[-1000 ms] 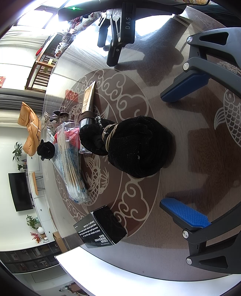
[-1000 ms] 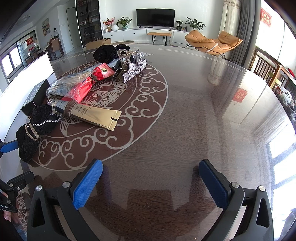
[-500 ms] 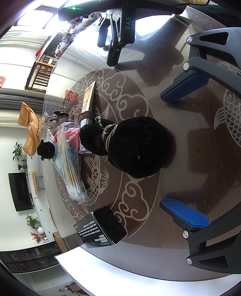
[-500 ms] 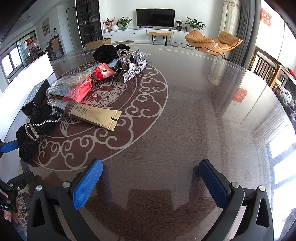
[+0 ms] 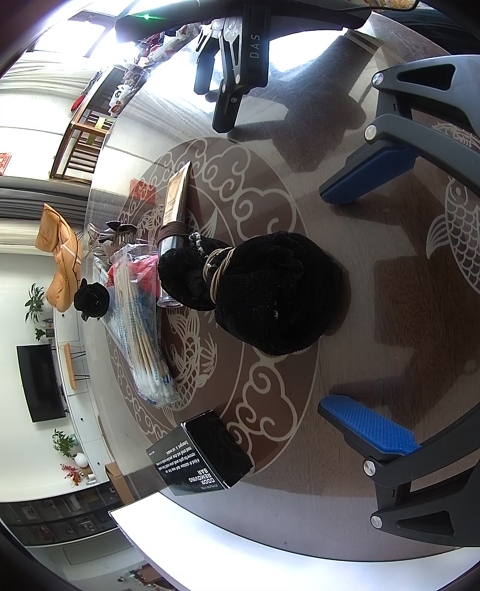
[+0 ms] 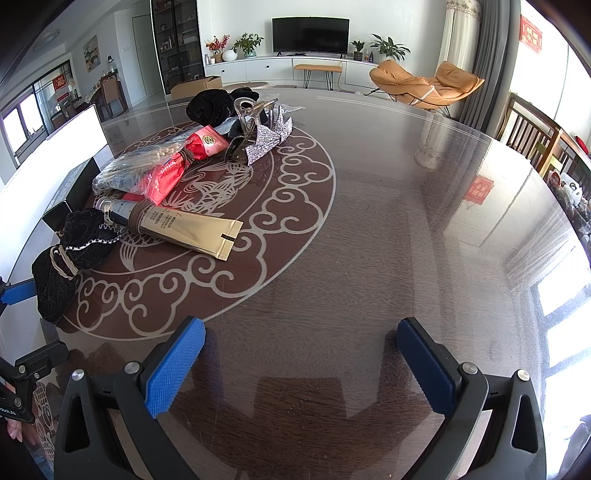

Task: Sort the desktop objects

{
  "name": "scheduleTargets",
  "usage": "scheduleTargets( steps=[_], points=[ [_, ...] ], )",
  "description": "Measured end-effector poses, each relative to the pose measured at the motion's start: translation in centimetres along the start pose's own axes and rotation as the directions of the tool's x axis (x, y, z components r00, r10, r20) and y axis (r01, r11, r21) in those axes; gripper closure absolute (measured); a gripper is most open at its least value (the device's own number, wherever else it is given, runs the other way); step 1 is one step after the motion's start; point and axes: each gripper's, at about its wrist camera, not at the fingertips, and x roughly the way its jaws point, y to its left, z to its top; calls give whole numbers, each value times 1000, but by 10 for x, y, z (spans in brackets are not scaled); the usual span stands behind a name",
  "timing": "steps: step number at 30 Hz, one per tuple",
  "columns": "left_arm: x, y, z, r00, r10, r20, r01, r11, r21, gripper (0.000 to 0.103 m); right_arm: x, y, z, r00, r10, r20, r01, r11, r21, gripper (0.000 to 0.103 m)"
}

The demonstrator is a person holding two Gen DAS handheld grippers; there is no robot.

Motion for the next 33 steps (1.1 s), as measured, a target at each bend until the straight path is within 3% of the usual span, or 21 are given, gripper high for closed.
scheduleTargets(
  steps=[13, 17, 21, 26, 32, 33],
  points=[
    [0, 0, 0, 1000, -1, -2, 1, 1000, 3, 0, 0, 0, 0, 1000, 0, 0, 0, 1000, 0, 0],
    [0, 1, 4, 999, -19, -51, 21, 999, 36, 0, 0, 0, 0, 1000, 0, 0, 0, 1000, 0, 0],
    [2, 2, 15, 992, -42, -119, 53, 994, 92, 0, 0, 0, 0, 1000, 0, 0, 0, 1000, 1, 0],
    [-7, 7, 38, 995, -86, -50, 92, 989, 118, 0, 0, 0, 0, 1000, -2, 1, 2, 1000, 4, 0],
    [18, 8, 63, 992, -95, -80, 105, 986, 128, 0, 0, 0, 0, 1000, -2, 1, 2, 1000, 5, 0],
    [20, 8, 65, 993, -91, -82, 101, 987, 126, 8, 0, 0, 0, 1000, -2, 1, 2, 1000, 5, 0]
  ],
)
